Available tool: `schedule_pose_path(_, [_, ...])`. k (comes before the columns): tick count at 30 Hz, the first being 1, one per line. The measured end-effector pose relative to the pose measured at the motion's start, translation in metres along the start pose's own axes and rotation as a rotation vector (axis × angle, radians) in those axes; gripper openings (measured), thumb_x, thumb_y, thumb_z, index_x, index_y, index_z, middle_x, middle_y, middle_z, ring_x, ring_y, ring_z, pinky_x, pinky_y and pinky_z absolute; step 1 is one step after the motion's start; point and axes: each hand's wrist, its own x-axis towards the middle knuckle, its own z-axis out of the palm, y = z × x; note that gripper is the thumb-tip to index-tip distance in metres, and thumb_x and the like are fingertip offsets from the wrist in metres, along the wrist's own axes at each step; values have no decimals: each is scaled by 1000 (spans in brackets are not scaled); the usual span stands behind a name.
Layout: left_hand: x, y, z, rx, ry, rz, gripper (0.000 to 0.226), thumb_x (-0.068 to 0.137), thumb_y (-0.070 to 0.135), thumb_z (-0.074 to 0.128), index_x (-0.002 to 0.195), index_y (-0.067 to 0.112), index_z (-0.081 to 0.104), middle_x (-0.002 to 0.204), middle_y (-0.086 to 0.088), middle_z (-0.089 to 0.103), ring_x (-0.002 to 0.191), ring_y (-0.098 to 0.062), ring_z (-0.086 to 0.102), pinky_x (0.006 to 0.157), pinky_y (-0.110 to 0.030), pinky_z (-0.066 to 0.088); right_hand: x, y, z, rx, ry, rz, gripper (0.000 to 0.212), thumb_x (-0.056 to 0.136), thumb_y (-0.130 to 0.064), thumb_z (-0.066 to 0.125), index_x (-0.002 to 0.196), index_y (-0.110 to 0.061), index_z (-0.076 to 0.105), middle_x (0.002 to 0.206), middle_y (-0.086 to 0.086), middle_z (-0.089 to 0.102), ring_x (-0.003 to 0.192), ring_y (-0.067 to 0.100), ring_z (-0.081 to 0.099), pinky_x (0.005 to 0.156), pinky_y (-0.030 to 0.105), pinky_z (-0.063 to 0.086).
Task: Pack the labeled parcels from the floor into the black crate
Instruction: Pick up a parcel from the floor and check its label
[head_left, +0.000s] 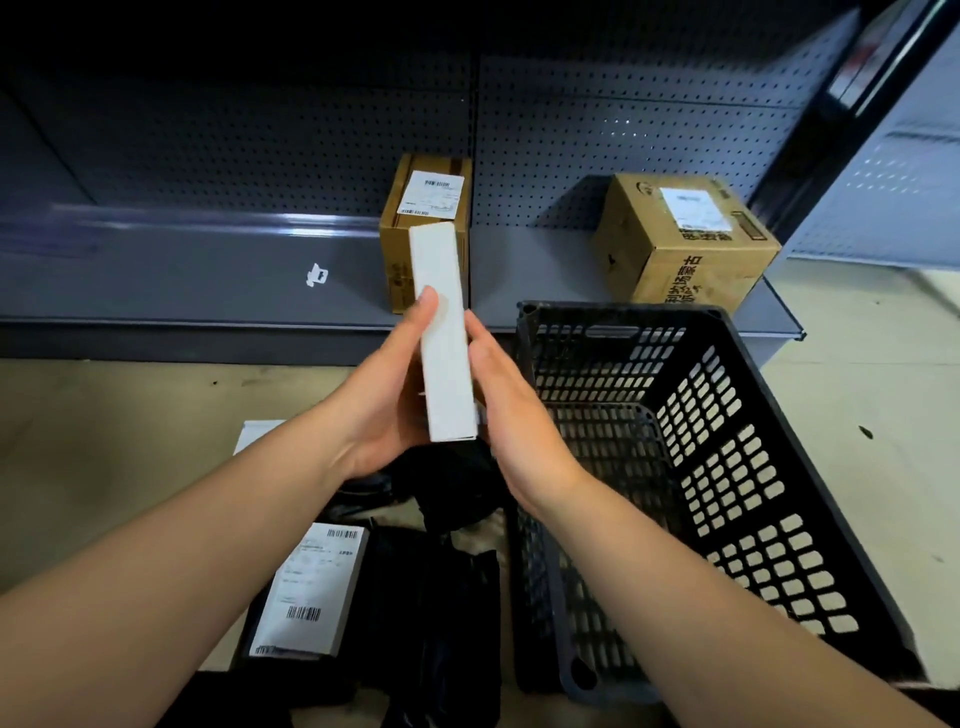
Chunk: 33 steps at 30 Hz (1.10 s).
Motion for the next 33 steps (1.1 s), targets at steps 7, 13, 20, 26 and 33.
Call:
schedule_pose_path(7, [15,-4,-33,-26,72,-7,50,100,58,50,135,28,68,129,-4,75,120,-27,71,110,-53,49,20,21,-13,97,33,-57,78,93,-2,75,151,-39,38,125,-22,72,114,-2,71,89,25,61])
schedule_pose_path(13, [26,-11,-51,-23,253,68,36,107,35,50,133,16,67,118,-8,79,107,-26,77,98,-51,56,30,30,-22,298,178,102,85,95,-6,74,163,-31,30,124,0,76,116,21,74,105,47,57])
schedule_pose_path(20, [34,-15,-54,32,288,89,30,107,30,52,132,15,62,123,-5,77,110,-23,75,97,-47,56,33,41,-32,394,19,345,34,99,-20,69,133,-16,67,123,8,78,107,25,73,81,35,58])
schedule_pose_path(26, [36,-21,-58,254,301,35,45,102,34,60,146,40,53,144,3,62,132,-15,59,117,-44,42,47,59,-111,553,404,69,38,103,-22,63,141,-22,58,130,5,75,112,23,73,88,37,56])
schedule_pose_path(33, [28,-27,-66,413,279,11,48,92,47,68,135,63,54,141,15,63,132,-8,58,120,-41,40,65,157,-220,419,822,279,38,104,-23,64,141,-22,56,135,8,70,112,24,73,85,35,63])
